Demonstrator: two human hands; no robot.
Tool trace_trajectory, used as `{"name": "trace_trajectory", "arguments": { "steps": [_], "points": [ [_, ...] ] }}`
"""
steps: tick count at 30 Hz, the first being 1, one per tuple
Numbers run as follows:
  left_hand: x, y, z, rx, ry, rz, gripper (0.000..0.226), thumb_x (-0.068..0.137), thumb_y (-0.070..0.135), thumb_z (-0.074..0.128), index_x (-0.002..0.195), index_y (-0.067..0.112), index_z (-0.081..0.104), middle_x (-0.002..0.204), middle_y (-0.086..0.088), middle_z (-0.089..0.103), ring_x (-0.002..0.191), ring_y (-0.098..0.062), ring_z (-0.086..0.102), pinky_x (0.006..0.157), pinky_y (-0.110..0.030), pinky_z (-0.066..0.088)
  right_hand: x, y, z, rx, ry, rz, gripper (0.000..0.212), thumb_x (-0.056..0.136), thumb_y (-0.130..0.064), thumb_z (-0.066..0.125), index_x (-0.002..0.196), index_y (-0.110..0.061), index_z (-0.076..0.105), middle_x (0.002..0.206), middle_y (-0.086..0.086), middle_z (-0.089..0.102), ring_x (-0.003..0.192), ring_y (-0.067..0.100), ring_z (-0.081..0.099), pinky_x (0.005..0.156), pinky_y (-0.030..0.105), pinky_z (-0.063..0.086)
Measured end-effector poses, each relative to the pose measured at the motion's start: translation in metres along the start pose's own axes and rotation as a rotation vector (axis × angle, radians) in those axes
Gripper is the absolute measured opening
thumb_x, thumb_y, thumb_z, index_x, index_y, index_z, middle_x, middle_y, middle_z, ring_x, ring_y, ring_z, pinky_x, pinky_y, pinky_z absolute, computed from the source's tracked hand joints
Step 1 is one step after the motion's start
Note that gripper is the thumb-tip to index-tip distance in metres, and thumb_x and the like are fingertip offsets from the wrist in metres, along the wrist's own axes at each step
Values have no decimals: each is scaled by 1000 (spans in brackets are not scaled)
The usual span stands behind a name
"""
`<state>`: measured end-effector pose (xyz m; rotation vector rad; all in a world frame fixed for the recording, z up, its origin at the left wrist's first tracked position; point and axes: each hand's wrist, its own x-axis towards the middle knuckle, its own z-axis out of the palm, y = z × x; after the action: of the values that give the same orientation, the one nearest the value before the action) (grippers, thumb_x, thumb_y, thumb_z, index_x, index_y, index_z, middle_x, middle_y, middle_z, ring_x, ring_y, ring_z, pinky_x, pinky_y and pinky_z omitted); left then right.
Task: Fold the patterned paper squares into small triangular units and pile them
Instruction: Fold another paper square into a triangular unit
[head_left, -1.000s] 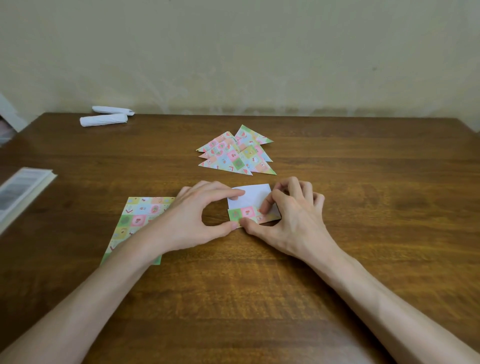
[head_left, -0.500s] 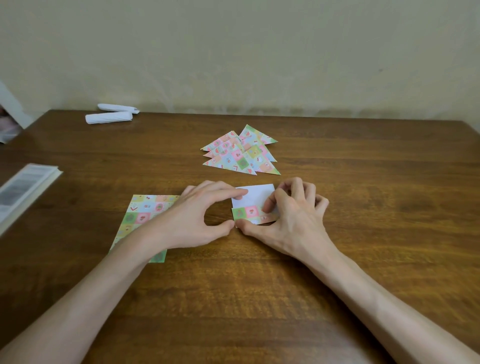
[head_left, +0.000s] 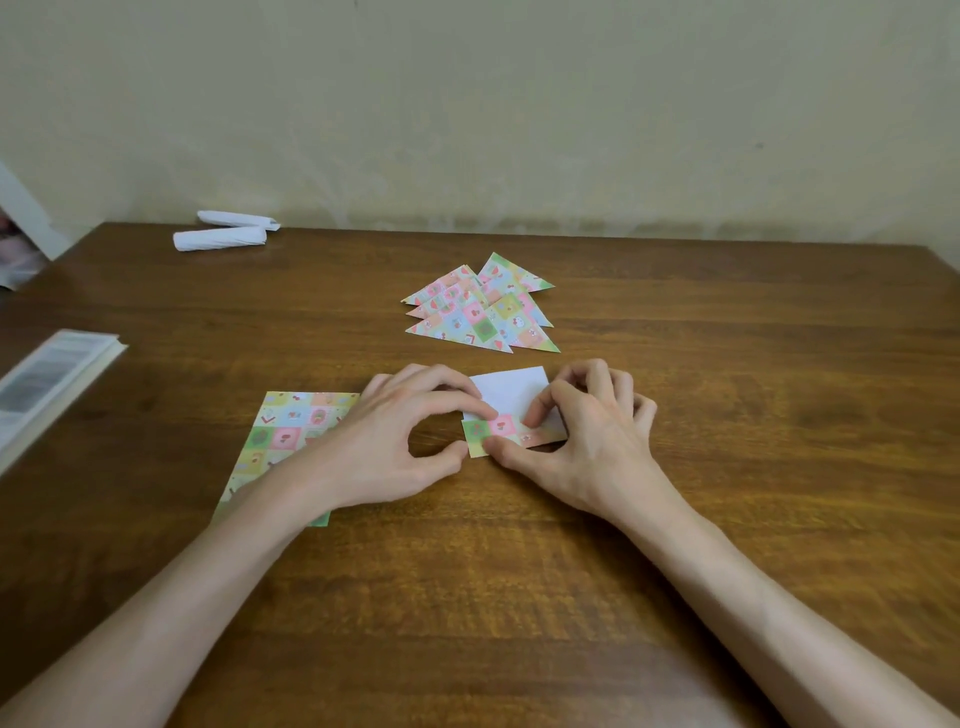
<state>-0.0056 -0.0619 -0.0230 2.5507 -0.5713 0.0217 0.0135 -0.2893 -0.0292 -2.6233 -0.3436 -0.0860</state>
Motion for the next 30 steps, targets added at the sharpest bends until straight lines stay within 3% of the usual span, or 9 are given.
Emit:
{"name": "trace_trajectory", "arguments": {
  "steps": [4, 6, 9, 16, 24, 27, 30],
  "points": [
    [1, 1, 8, -4, 77, -23, 35, 90, 63, 56, 120, 50, 67, 125, 30, 52, 127, 3, 43, 105, -35, 29, -2, 1, 4, -2, 34, -23, 66, 56, -92, 47, 91, -37, 55, 117, -14, 39, 123, 13, 32, 94, 32, 15],
    [3, 2, 11, -4, 92, -37, 39, 86, 70, 55, 117, 51, 67, 124, 30, 52, 125, 3, 43, 105, -35, 30, -1, 4, -2, 49, 1, -20, 66, 59, -90, 54, 100, -38, 53, 119, -15, 40, 123, 12, 32, 97, 33, 17],
    [6, 2, 9, -8, 79, -63, 32, 87, 63, 66, 117, 52, 68, 124, 30, 52, 126, 4, 42, 106, -35, 28, 0, 10, -10, 108, -39, -31, 54, 72, -70, 73, 111, -40, 50, 121, -16, 42, 125, 10, 33, 100, 32, 20],
    [5, 4, 7, -25, 44, -74, 28, 90, 54, 70, 117, 55, 67, 124, 29, 50, 127, 4, 40, 106, -37, 28, 4, 15, -22, 191, -89, -25, 45, 83, -44, 78, 119, -43, 52, 120, -17, 47, 124, 9, 36, 96, 30, 20],
    [6, 7, 5, -33, 5, -88, 26, 91, 55, 68, 117, 60, 67, 123, 28, 48, 125, 0, 40, 108, -42, 30, 6, 28, -30, 275, -143, -38, 56, 87, -29, 80, 132, -45, 50, 120, -22, 55, 126, 8, 42, 101, 34, 24],
    [5, 7, 5, -25, 4, -78, 28, 91, 55, 67, 118, 63, 66, 123, 28, 47, 125, 0, 40, 108, -42, 29, 8, 34, -31, 349, -170, -45, 59, 87, -19, 79, 130, -47, 50, 114, -24, 57, 127, 11, 48, 114, 46, 33],
    [6, 6, 6, -17, -9, -74, 28, 92, 54, 67, 119, 64, 65, 124, 29, 45, 125, 3, 38, 107, -40, 28, 11, 36, -29, 340, -170, -60, 62, 87, -13, 76, 130, -47, 49, 114, -24, 59, 126, 12, 50, 113, 55, 36]
  ]
}}
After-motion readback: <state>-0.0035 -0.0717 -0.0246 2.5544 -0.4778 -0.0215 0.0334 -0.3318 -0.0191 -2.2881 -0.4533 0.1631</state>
